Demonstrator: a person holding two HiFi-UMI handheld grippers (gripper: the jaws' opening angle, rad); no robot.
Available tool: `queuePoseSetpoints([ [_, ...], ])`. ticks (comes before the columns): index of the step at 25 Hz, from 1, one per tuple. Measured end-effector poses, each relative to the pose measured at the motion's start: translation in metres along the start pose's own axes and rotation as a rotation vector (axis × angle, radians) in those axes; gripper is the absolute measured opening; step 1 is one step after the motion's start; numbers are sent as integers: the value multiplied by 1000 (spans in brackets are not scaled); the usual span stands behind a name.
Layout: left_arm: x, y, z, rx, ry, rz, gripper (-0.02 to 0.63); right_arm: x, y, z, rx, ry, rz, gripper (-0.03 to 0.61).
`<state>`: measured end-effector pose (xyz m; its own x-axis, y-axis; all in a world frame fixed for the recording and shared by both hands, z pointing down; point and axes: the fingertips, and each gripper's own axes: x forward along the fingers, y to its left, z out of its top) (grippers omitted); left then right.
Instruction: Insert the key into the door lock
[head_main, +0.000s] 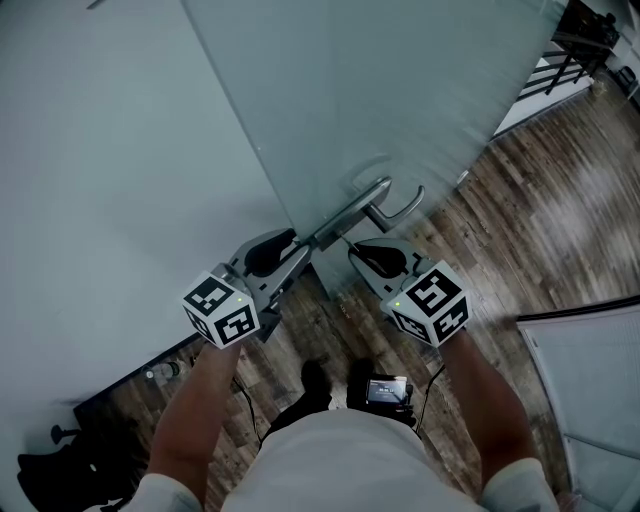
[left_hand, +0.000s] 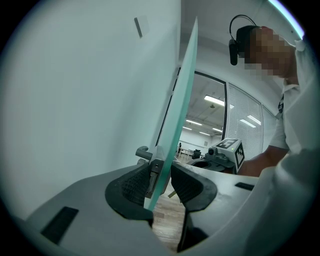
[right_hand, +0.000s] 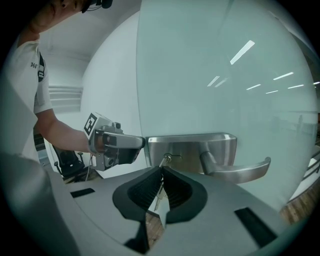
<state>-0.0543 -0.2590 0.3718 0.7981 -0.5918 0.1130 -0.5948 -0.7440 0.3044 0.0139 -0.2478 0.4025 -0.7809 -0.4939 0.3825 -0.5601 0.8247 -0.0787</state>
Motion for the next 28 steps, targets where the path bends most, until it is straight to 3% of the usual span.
queuePoseSetpoints([
  [28,-3,-2,4,-32,-19,6,140,5,0,4,61,-22,-9,29],
])
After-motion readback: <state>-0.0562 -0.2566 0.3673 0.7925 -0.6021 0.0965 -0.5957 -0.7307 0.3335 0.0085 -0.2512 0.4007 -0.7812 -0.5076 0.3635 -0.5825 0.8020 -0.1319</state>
